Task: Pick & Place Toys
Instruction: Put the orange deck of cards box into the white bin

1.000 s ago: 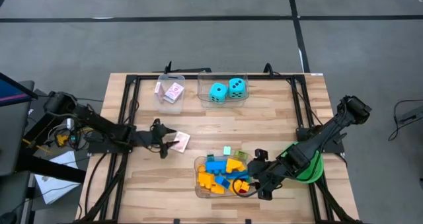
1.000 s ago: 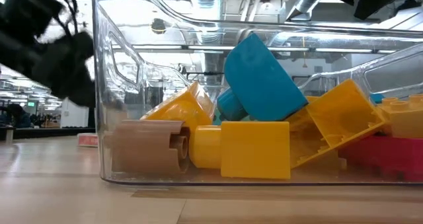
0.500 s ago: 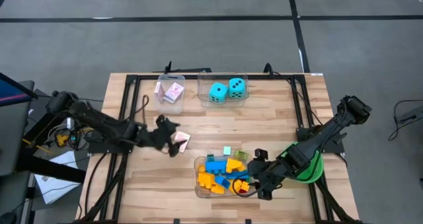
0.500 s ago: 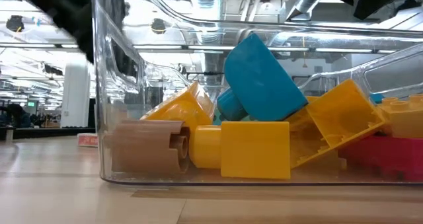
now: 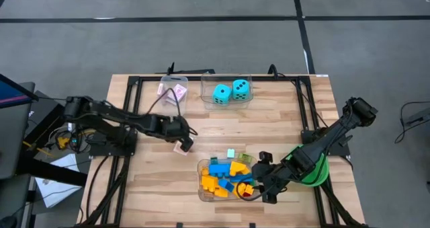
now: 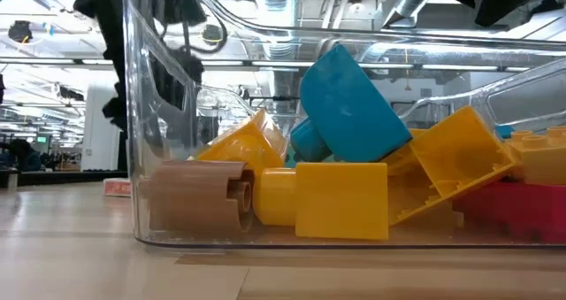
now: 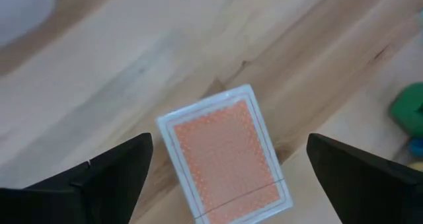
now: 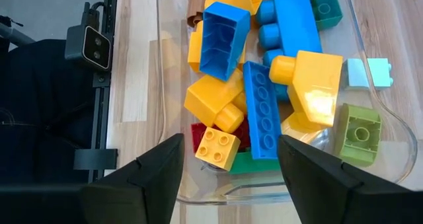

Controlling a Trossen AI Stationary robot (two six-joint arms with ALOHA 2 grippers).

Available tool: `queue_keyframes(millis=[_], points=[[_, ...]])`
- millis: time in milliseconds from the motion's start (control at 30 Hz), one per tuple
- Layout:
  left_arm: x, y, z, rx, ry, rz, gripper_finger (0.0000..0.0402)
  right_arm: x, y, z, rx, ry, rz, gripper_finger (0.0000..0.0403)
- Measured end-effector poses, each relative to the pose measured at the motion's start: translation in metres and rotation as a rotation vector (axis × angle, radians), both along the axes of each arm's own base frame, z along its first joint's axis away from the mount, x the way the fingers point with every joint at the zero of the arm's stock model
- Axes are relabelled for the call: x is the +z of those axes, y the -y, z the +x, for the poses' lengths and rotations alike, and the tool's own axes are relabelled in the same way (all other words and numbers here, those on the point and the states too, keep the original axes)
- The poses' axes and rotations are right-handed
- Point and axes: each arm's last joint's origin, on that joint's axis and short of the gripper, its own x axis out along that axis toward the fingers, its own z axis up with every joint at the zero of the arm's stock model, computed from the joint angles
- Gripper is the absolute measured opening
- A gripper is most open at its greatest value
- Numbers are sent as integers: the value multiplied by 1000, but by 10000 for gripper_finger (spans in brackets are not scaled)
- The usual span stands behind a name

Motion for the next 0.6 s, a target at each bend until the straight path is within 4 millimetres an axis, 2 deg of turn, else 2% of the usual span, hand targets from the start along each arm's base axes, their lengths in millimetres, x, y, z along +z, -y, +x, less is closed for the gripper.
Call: queue_keyframes(millis=[300,600], points=[[-26,17,7,-17,-90,1,400,0,0,0,0,-2,-1,235],[-39,23,10,-31,-130,5,400,0,0,0,0,0,0,235]])
